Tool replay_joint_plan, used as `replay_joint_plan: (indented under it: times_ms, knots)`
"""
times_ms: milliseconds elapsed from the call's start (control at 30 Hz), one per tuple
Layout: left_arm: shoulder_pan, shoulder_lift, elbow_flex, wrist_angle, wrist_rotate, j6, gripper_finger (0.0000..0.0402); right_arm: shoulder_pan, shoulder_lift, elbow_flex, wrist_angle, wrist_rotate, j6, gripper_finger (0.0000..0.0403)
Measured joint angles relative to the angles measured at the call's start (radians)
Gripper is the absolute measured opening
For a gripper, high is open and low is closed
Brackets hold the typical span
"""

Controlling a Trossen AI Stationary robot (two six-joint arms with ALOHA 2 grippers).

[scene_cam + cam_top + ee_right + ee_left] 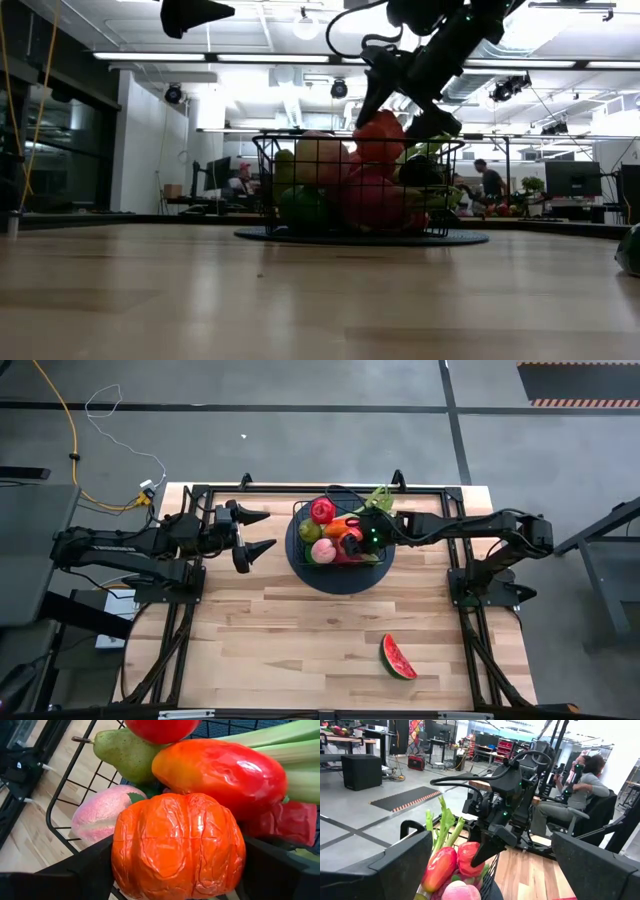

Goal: Build produce basket
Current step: Put the pumpkin into the wire basket

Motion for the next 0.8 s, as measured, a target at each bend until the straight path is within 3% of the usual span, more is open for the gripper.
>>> replay_joint_plan:
  times_ms: [233,433,800]
  knots:
    - [0.0,0.0,0.0,0.0,0.0,0.0,0.0397,-0.001,0.0,0.0,0.0,0.002,-0.022,0.0395]
    - [0.0,0.0,0.0,0.0,0.0,0.0,0.0397,-0.002,0.0,0.0,-0.007,-0.045,0.049,0.0398]
    - [0.0,0.0,0.0,0.0,0.0,0.0,0.0397,-0.002,0.0,0.0,-0.008,-0.052,-0.024,0.0399]
